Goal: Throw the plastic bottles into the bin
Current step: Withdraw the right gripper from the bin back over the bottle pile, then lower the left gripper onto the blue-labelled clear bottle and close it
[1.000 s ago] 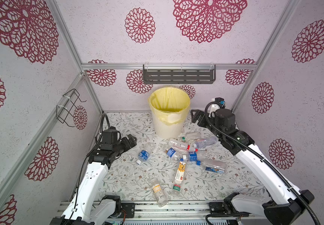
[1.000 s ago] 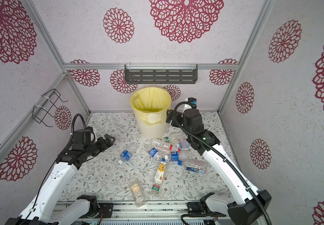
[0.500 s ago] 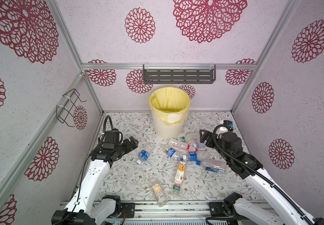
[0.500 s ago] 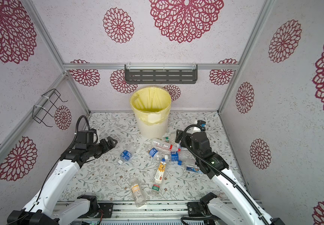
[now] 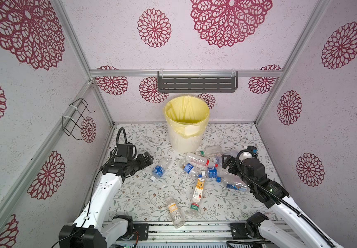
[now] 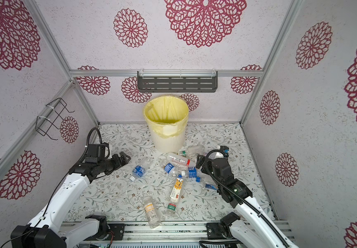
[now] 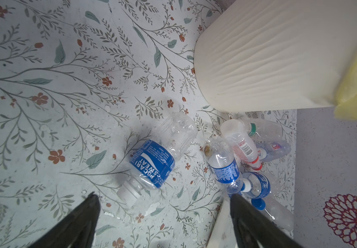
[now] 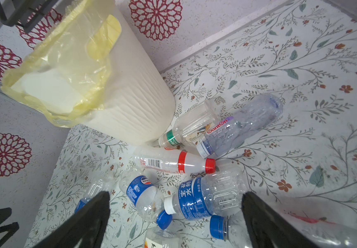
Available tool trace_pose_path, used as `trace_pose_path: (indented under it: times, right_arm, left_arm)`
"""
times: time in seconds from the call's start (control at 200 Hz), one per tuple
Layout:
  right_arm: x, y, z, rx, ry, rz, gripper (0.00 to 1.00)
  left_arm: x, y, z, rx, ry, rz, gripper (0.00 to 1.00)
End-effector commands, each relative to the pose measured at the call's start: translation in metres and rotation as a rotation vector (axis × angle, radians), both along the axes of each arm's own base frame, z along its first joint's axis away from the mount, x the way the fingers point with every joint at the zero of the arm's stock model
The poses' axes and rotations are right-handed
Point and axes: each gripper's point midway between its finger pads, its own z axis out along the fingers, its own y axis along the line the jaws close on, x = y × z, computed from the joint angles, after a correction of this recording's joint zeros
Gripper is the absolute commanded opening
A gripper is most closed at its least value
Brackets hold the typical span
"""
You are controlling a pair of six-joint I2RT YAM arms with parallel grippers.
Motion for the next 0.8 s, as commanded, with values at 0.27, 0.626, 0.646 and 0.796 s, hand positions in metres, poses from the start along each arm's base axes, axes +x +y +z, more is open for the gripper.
trace_pose_path:
  times: [0.27, 0.626, 0.646, 0.796]
  right_arm:
    - [-0.011, -0.001, -0.008, 0.068, 0.009, -0.003, 0.99]
    - [-0.020, -0.006, -0.021, 0.066, 0.028, -0.006, 0.99]
    - [-0.020, -0.007, -0.022, 0.065, 0.030, -0.007, 0.99]
    - [-0.025, -0.012, -0.025, 0.064, 0.030, -0.019, 0.99]
  left_arm:
    - [0.007, -0.022, -0.023, 0.109, 0.026, -0.073, 0.97]
    - [0.022, -0.041, -0.054, 0.181, 0.069, -0.111, 0.97]
    - [0.023, -0.042, -0.056, 0.186, 0.072, -0.114, 0.97]
    - [0.032, -0.048, -0.064, 0.209, 0.075, -0.127, 0.97]
